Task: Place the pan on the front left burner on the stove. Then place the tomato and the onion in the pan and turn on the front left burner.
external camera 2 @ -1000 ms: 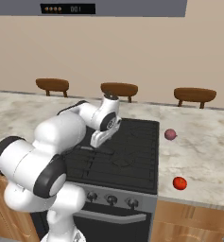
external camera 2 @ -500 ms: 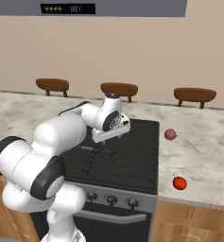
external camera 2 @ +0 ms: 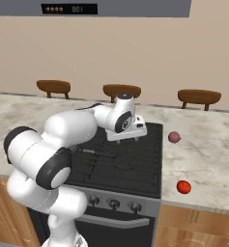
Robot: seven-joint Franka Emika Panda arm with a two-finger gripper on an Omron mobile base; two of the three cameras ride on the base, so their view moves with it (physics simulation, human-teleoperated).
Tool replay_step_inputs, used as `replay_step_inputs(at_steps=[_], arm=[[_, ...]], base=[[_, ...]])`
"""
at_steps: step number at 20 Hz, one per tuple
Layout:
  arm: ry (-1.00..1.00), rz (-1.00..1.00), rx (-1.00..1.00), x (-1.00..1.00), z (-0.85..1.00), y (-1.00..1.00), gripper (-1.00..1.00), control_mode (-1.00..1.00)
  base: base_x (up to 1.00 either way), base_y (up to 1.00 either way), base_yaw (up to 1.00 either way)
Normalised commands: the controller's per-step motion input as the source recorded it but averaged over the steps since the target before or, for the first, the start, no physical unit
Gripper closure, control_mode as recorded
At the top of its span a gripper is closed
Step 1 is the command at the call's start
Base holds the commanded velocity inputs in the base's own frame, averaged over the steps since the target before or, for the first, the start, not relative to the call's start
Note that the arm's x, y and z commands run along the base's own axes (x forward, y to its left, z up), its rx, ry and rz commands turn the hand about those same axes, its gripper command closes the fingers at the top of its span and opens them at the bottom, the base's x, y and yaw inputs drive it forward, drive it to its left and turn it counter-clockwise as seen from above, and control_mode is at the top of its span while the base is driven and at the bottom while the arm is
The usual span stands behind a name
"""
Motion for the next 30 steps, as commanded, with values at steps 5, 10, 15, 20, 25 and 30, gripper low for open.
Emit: replay_step_inputs(at_steps=[5, 10, 15, 20, 25, 30], arm=[[-0.01, -0.17, 0.00, 0.19, 0.00, -0.54, -1.00, -1.00], [-0.04, -0.12, 0.00, 0.22, 0.00, -0.52, -1.00, -1.00], [-0.06, -0.11, 0.00, 0.17, 0.00, -0.42, -1.00, -1.00], [-0.10, -0.08, 0.00, 0.21, 0.00, -0.33, -1.00, -1.00], [-0.07, -0.08, 0.00, 0.21, 0.00, -0.21, -1.00, -1.00], [-0.02, -0.09, 0.00, 0.23, 0.00, -0.26, -1.00, -1.00]], base=[[0.00, 0.00, 0.00], [0.00, 0.00, 0.00], [0.00, 0.00, 0.00], [0.00, 0.00, 0.00], [0.00, 0.00, 0.00], [0.00, 0.00, 0.00]])
